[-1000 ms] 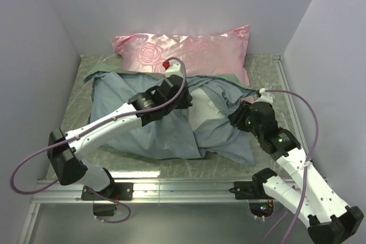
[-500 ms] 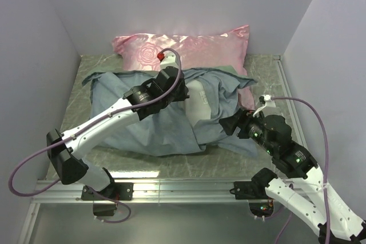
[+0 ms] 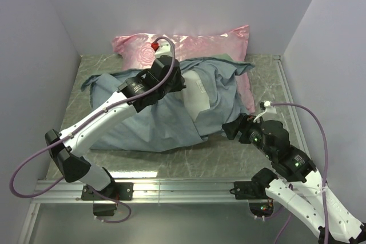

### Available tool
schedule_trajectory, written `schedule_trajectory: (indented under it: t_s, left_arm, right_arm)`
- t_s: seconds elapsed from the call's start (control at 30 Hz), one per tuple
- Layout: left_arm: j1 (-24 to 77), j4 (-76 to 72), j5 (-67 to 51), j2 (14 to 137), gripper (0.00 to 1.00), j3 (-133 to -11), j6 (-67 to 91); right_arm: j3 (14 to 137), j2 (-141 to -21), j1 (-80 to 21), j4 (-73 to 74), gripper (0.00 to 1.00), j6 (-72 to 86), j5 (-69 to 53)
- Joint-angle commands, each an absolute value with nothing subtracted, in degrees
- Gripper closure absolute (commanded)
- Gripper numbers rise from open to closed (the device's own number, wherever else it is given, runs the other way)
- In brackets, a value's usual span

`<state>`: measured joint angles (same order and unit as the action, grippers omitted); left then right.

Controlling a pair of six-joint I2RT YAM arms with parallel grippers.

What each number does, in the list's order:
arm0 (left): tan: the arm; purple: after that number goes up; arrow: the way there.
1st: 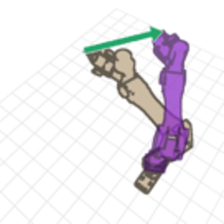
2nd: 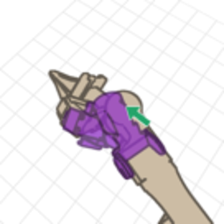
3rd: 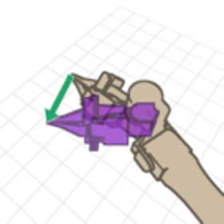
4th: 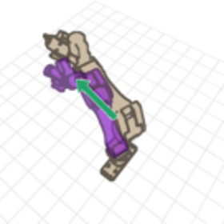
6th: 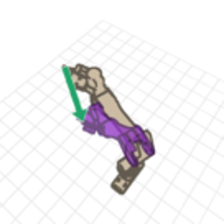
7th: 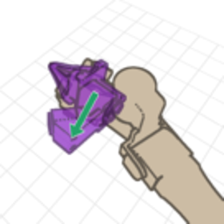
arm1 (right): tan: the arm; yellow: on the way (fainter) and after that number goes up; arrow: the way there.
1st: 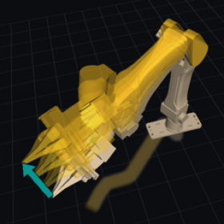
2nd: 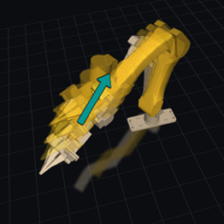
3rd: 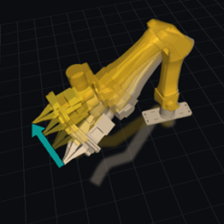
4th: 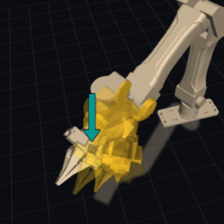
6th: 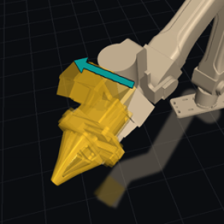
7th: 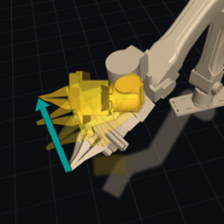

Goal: Remove the pillowcase from the pillow

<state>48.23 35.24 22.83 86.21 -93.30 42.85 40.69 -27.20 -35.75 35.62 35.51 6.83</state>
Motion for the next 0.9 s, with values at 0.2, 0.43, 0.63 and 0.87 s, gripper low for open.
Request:
schedule_trajectory:
  t_s: [0.2, 0.43, 0.63, 0.87]
  left_arm:
    - [45.8, 29.5, 24.6, 81.9, 1.00, -96.2, 41.8]
    - [41.8, 29.2, 23.0, 76.9, 1.00, -92.1, 41.7]
    - [38.5, 30.6, 22.4, 71.6, 1.00, -88.8, 40.6]
    - [34.4, 30.9, 19.9, 64.7, 1.00, -80.1, 40.6]
  right_arm:
    - [42.9, -25.3, -36.0, 37.8, 0.81, 39.3, 16.6]
    - [45.8, -25.9, -36.0, 45.2, 0.96, 41.7, 24.1]
    - [45.4, -25.0, -36.0, 47.5, 0.96, 44.3, 31.1]
    - [48.6, -33.9, -33.2, 47.4, 0.94, 45.6, 37.3]
